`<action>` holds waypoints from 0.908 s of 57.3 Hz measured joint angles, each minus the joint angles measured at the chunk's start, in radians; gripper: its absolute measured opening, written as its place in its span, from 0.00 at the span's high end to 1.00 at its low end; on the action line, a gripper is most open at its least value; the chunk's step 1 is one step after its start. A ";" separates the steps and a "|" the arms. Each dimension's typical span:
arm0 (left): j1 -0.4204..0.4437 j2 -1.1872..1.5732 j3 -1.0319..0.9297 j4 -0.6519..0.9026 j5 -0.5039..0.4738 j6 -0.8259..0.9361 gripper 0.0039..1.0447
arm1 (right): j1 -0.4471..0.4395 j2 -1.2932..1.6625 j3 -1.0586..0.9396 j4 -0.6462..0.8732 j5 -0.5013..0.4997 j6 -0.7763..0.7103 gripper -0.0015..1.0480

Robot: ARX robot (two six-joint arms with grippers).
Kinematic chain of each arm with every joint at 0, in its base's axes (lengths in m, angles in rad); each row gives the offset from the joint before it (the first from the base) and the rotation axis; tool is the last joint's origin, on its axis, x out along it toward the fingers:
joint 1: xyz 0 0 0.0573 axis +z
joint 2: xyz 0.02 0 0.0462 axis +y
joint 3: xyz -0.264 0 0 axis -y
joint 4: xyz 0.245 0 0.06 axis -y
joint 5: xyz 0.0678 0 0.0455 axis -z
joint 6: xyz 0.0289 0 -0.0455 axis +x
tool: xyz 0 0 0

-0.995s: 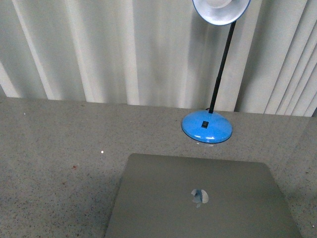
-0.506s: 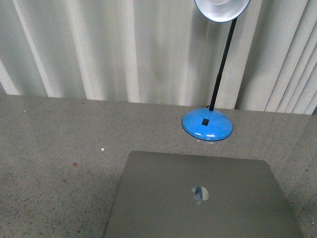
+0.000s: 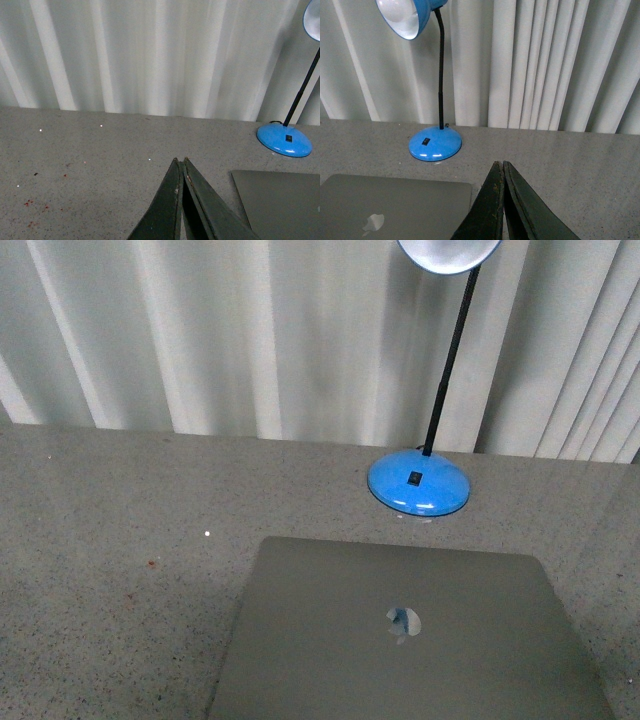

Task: Close laptop

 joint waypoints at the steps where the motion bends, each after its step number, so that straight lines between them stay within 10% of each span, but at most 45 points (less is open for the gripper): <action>1: 0.000 -0.004 0.000 -0.005 0.000 0.000 0.97 | 0.000 -0.006 0.000 -0.006 0.000 0.000 0.97; 41: 0.000 -0.180 0.000 -0.187 0.000 0.000 0.97 | 0.000 -0.249 0.000 -0.257 0.000 0.000 0.97; 52: 0.000 -0.180 0.000 -0.187 0.000 -0.001 0.67 | 0.000 -0.250 0.000 -0.257 0.000 0.000 0.67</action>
